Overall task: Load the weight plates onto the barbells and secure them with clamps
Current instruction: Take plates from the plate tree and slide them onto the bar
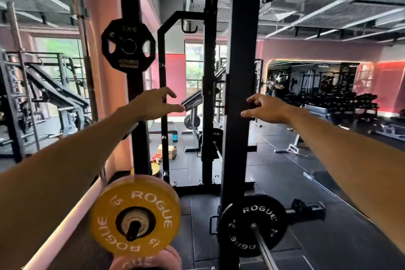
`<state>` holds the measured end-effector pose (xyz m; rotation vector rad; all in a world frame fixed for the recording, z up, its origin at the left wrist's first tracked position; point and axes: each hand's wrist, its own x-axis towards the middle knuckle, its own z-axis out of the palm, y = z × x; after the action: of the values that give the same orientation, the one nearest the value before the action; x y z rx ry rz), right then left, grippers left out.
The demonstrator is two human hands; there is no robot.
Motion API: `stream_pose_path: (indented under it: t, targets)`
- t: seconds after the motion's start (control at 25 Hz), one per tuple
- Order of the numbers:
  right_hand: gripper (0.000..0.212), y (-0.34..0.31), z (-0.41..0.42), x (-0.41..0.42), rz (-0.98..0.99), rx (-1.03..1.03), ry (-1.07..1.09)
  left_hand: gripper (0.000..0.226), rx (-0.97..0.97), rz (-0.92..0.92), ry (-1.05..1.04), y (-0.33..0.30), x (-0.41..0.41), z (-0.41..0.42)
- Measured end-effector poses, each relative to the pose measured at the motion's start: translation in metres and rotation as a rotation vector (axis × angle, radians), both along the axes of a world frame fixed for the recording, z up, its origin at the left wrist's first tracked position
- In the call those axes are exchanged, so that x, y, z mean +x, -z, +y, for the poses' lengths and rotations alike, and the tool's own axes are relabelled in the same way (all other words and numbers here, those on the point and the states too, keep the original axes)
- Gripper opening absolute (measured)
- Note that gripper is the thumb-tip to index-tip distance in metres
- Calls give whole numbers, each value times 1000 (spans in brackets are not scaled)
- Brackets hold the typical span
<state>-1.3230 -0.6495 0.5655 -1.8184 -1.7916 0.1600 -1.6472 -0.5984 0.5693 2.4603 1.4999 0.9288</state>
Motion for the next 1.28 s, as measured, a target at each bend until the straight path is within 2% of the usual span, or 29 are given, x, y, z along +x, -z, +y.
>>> stream_pose_path:
  t: [0.36,0.68,0.76,0.96,1.28]
  targets:
    - [62,5,-51,210,-44,-19,-41,58,-28,-60,-37,27,212,-56]
    - [60,36,-89,296,60,-64,-74,61,-63,-49,-77,38,295,-95]
    - [62,59,-95,309,69,-69,-45,66,-87,-20,-80,64,302,-95]
    - [66,141,-87,339,60,-105,-27,61,-147,-48,-144,154,316,-79]
    - [77,304,39,383,51,-139,-27,68,-172,-54,-218,309,359,39]
